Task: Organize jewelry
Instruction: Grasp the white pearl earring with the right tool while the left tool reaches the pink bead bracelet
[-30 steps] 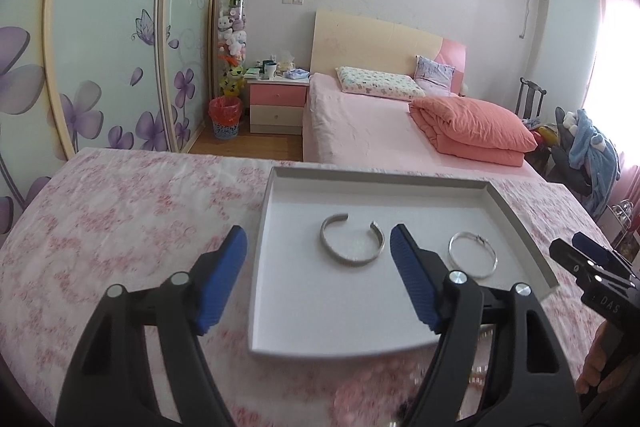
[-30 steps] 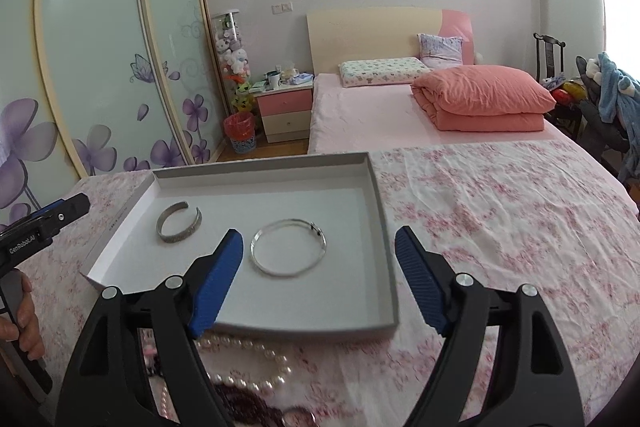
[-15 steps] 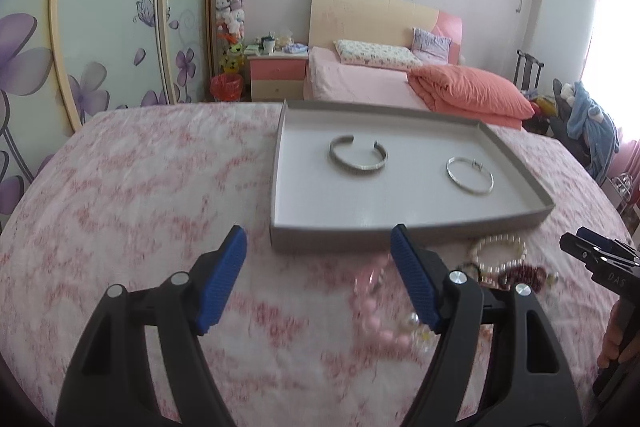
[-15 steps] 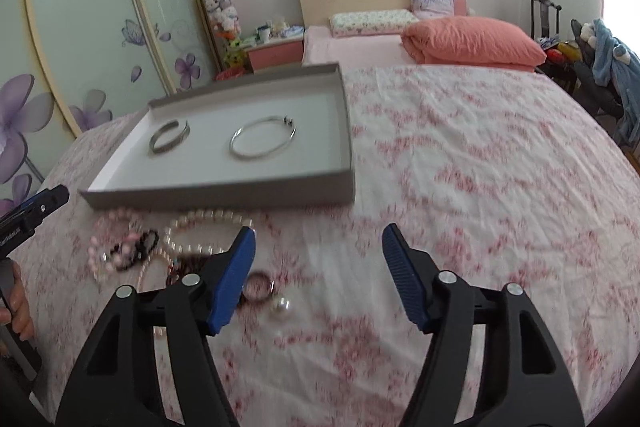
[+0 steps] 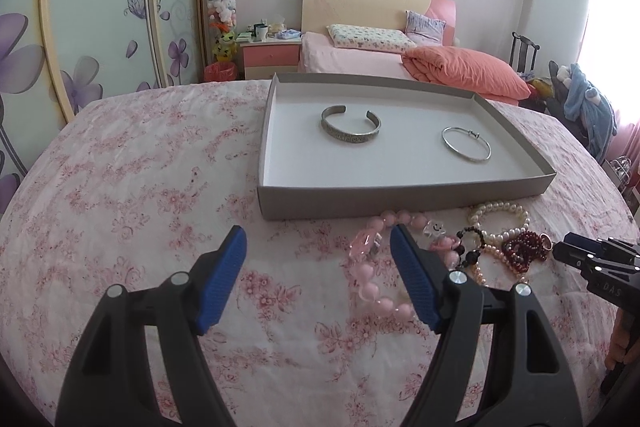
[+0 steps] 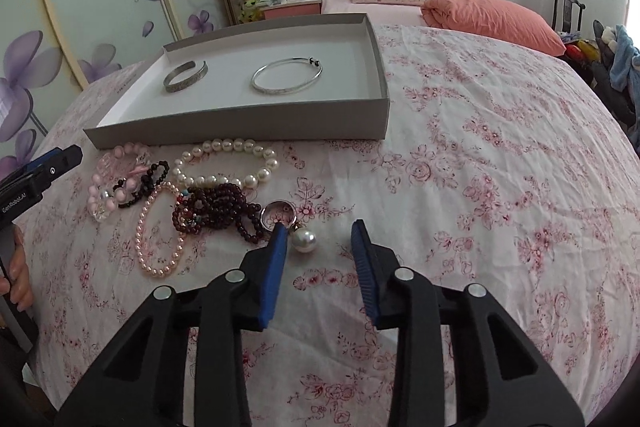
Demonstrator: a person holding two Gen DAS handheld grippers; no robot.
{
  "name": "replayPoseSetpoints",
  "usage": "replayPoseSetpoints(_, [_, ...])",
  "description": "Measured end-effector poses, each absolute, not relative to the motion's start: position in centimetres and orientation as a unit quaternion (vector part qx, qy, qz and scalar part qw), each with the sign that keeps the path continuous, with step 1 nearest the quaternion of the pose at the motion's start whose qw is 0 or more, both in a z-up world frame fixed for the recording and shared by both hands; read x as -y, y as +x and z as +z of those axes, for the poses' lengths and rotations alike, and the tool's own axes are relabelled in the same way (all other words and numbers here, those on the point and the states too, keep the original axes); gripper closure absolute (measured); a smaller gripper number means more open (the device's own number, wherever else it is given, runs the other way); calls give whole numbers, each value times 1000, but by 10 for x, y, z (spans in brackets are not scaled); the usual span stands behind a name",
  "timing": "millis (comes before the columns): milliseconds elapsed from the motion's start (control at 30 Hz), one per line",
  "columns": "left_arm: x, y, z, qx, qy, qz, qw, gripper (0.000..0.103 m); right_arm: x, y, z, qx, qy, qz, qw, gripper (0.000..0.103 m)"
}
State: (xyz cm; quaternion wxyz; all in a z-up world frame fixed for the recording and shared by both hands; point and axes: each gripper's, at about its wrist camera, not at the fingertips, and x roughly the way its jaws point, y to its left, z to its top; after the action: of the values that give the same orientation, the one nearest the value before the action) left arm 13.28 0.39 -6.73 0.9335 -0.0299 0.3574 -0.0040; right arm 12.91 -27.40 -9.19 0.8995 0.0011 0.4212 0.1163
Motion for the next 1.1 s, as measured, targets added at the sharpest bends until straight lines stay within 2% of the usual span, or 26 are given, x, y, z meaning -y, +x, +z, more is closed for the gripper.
replayPoseSetpoints(233, [-3, 133, -70, -360, -30, -3, 932, 30, 268, 129, -91, -421, -25, 103, 901, 88])
replayPoseSetpoints(567, [0, 134, -72, -368, -18, -8, 930, 30, 285, 150, -89, -423, -30, 40, 905, 89])
replayPoseSetpoints(933, [24, 153, -86, -415, 36, -15, 909, 31, 288, 159, -90, -421, -23, 34, 906, 88])
replayPoseSetpoints(967, [26, 155, -88, -417, 40, -15, 908, 32, 288, 159, -90, -421, -23, 35, 906, 88])
replayPoseSetpoints(1100, [31, 161, -91, -428, 44, -13, 903, 46, 288, 160, -90, -422, -17, 37, 906, 88])
